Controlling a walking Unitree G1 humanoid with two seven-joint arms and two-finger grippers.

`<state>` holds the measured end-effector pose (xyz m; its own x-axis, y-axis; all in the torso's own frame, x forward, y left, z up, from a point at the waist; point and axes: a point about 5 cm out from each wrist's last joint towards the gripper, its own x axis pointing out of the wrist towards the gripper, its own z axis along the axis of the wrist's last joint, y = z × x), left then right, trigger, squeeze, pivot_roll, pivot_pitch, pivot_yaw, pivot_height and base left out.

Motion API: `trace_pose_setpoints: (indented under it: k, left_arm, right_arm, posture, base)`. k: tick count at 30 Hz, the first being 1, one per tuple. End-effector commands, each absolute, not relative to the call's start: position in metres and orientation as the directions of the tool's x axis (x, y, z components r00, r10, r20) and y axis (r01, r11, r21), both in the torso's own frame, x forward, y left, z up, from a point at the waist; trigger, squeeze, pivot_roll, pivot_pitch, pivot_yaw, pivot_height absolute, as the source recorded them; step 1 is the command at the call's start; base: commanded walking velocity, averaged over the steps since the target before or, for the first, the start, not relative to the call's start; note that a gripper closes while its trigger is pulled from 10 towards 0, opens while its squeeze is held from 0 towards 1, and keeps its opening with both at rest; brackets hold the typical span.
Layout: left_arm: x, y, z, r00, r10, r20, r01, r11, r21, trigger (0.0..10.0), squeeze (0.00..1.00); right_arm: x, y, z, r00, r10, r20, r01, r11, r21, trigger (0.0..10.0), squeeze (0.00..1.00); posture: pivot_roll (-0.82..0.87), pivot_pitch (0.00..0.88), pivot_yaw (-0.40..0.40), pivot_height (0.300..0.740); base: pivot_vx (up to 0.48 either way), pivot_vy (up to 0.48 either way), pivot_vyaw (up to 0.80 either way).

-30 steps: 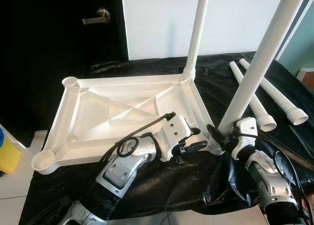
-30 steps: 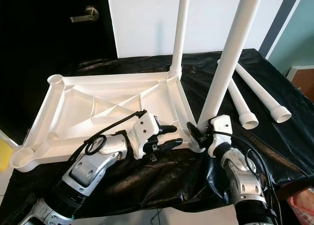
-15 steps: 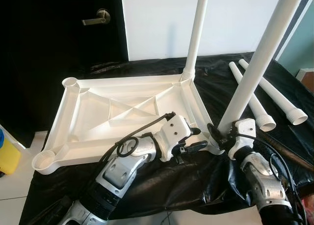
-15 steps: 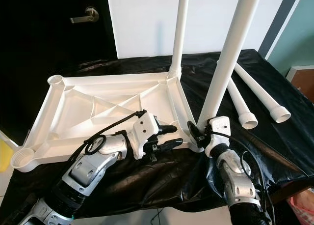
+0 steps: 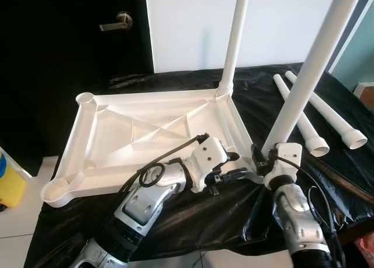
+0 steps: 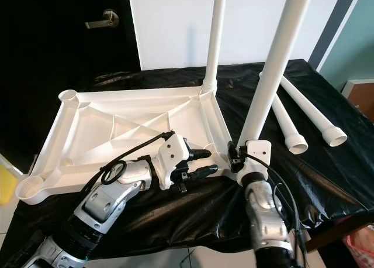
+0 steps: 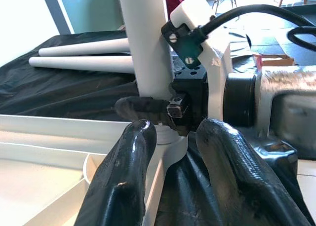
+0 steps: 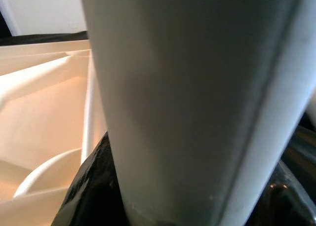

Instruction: Building children table

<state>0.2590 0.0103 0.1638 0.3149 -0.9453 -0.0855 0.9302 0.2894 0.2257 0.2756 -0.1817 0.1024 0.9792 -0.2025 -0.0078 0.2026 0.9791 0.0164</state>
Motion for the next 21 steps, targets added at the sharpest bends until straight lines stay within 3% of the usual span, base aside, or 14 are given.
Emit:
trace_pose_setpoints:
  k: [1, 4, 21]
  left_arm:
    - [0.256, 0.009, 0.164, 0.282, -0.955, -0.098, 0.941, 0.255, 0.22, 10.0, 0.0]
    - [0.256, 0.009, 0.164, 0.284, -0.954, -0.096, 0.941, 0.257, 0.22, 10.0, 0.0]
    - [0.257, 0.006, 0.164, 0.283, -0.955, -0.088, 0.941, 0.258, 0.22, 10.0, 0.0]
  right_arm:
    - [0.266, -0.193, 0.083, 0.944, -0.308, -0.117, 0.309, 0.951, -0.012, 10.0, 0.0]
    - [0.265, -0.188, 0.081, 0.916, -0.377, -0.136, 0.38, 0.925, -0.001, 10.0, 0.0]
    - [0.27, -0.18, 0.09, 0.913, -0.39, -0.116, 0.394, 0.919, 0.013, 10.0, 0.0]
  posture:
    - [-0.04, 0.0, -0.008, 0.74]
    - [-0.04, 0.0, -0.012, 0.74]
    - [-0.05, 0.0, -0.014, 0.74]
  base:
    - [0.0, 0.0, 0.0]
    - [0.0, 0.0, 0.0]
    - [0.0, 0.0, 0.0]
